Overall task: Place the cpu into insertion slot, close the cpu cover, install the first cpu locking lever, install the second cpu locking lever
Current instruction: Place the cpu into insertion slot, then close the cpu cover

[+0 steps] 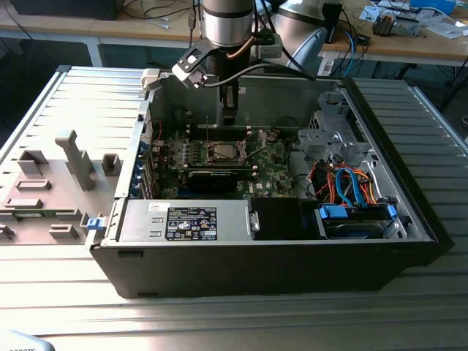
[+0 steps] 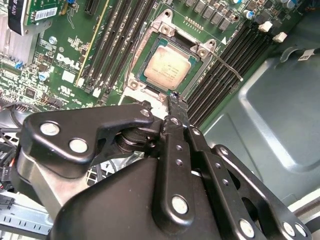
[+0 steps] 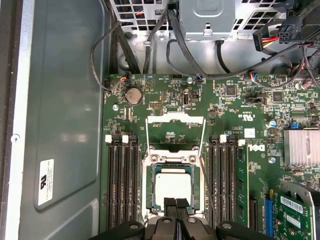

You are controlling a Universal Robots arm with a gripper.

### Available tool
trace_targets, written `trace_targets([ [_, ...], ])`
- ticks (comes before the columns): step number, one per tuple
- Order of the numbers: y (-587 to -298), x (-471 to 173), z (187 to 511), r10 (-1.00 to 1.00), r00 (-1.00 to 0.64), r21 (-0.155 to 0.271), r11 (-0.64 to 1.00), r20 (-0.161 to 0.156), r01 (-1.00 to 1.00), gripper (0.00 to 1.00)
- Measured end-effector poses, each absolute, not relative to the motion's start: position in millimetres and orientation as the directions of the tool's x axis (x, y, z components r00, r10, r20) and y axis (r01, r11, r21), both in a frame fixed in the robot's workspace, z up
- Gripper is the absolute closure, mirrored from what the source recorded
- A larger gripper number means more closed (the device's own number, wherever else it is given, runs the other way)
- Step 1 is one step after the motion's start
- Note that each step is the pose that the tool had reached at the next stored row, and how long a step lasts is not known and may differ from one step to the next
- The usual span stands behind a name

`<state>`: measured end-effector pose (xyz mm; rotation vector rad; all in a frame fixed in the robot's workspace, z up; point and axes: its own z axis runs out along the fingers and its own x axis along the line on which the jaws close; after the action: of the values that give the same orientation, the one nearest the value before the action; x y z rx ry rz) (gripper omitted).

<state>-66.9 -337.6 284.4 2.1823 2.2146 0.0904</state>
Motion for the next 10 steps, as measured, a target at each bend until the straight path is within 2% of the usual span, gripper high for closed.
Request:
trace_targets([
  [10,-337.6,-61.5,284.6,1.000,-0.015,0.062,0.014,0.019,0.998,0.89],
])
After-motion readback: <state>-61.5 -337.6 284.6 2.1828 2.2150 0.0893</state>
